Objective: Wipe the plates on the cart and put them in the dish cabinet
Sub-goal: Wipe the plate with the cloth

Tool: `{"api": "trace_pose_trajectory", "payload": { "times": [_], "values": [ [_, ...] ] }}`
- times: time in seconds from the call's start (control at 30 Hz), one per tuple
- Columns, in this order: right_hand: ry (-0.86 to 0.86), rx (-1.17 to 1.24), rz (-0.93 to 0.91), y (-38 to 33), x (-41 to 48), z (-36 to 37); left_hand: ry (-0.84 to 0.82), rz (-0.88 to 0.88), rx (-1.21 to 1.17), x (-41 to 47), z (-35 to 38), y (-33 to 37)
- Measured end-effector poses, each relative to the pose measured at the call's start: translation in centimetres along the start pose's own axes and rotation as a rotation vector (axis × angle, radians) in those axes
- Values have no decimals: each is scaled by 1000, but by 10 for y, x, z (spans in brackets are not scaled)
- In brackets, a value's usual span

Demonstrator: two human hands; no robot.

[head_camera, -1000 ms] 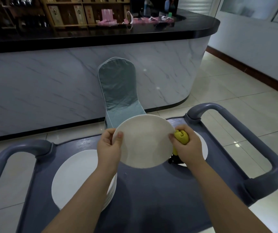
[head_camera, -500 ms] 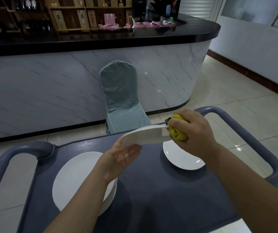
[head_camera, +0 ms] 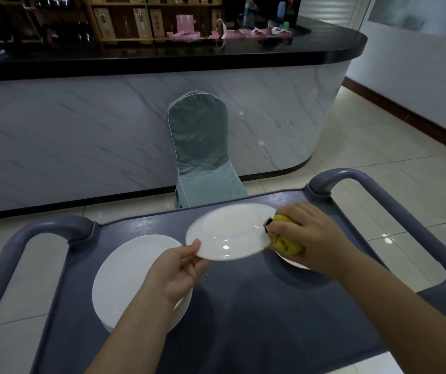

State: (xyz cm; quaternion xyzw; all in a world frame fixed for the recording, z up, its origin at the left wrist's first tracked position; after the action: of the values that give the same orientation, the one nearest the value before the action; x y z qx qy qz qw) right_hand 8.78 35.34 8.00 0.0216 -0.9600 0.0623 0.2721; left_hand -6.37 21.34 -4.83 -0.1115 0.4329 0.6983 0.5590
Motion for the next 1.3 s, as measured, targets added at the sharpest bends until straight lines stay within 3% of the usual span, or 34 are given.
{"api": "trace_pose_trajectory", "payload": {
  "times": [0.07, 0.13, 0.23, 0.3, 0.37, 0.47, 0.6, 0.73, 0.93, 1.07, 1.1, 1.2, 1.3],
  "values": [
    [-39, 137, 248, 25, -5, 3, 5, 151, 116, 0, -2, 11],
    [54, 218, 471, 40, -2, 1, 9, 283, 180, -2, -2, 20],
    [228, 295, 615, 32, 26, 9, 7, 382, 281, -7, 4, 19],
    [136, 275, 667, 13, 49, 35, -20, 400, 290, -10, 9, 11],
    [-14, 138, 637, -6, 58, 60, -37, 405, 275, -12, 8, 5],
    [-91, 312, 609, -7, 43, 75, 23, 413, 250, -9, -9, 7],
    [44, 321, 389, -26, 20, 67, -29, 404, 229, -13, -17, 2],
    [274, 330, 565, -37, 27, 79, -110, 410, 290, -19, -4, -8],
    [113, 308, 212, -43, -11, 66, -129, 395, 255, -23, -20, -10],
    [364, 281, 619, 18, -13, 52, -187, 389, 324, -28, -15, -21],
    [366, 285, 645, 12, 1, 57, -184, 394, 314, -28, -15, -21],
    [249, 331, 428, -50, 31, 81, -154, 418, 239, -29, -25, -9],
    [108, 327, 247, -75, 4, 85, -129, 402, 194, -32, -38, -3]
  ]
}}
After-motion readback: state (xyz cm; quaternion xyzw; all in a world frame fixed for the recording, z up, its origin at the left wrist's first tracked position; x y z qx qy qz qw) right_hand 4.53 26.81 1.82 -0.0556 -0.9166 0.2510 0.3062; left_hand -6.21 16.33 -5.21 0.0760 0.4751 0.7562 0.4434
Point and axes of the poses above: each hand's wrist, its own x-axis towards the middle knuckle, its own z-axis out of the palm, y = z × x, the point moved 9 cm from there along x, towards the middle knuckle, and after that the axes turned 7 degrees about x, right-handed, at the moved point
